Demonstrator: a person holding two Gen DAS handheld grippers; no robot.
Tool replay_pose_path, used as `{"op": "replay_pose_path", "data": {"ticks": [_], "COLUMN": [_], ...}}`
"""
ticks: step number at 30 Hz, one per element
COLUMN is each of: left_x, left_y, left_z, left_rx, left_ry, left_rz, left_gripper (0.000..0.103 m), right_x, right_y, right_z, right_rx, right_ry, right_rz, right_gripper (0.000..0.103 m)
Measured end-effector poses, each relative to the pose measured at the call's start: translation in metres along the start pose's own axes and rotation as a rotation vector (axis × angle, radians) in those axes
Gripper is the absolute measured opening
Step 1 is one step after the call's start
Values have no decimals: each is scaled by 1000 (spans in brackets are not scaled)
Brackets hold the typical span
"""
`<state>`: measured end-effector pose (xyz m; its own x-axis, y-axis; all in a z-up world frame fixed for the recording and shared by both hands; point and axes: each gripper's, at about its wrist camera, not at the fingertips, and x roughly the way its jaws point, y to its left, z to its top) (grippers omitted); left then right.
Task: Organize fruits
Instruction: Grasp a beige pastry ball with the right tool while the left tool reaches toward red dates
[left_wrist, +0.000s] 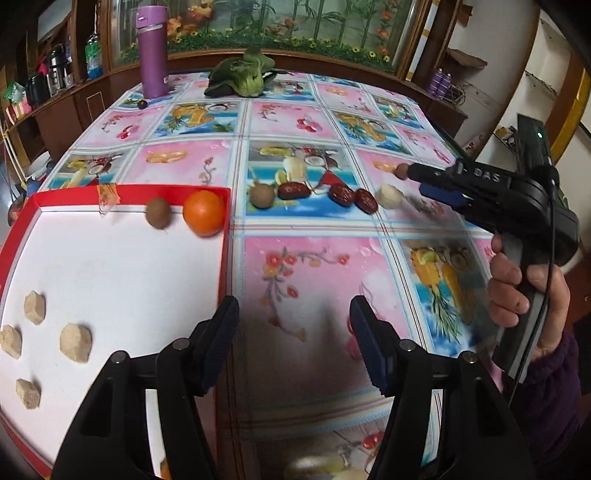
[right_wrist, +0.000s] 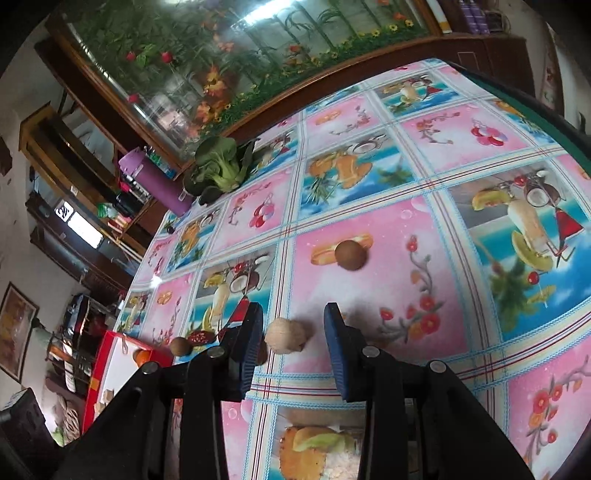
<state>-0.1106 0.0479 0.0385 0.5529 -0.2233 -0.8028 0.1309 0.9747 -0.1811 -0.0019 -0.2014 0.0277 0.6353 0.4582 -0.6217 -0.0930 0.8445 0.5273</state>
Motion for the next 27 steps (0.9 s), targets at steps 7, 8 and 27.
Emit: {"op": "replay_pose_path", "data": {"ticks": [7, 8, 27], "left_x": [7, 8, 7], "left_y": [9, 11, 8], "left_z": [10, 13, 39], "left_rx": [-8, -11, 153], "left_ry": [-23, -23, -111], "left_rz": [-29, -28, 75], "left_gripper": [63, 62, 60], "right_x": [-2, -1, 9], "right_y": [-9, -6, 6], "right_z": [3, 2, -3], "right_rx": [36, 19, -57], "right_ry": [-1, 4, 34], "right_rz": [15, 8, -26], "right_gripper": [34, 34, 35]}}
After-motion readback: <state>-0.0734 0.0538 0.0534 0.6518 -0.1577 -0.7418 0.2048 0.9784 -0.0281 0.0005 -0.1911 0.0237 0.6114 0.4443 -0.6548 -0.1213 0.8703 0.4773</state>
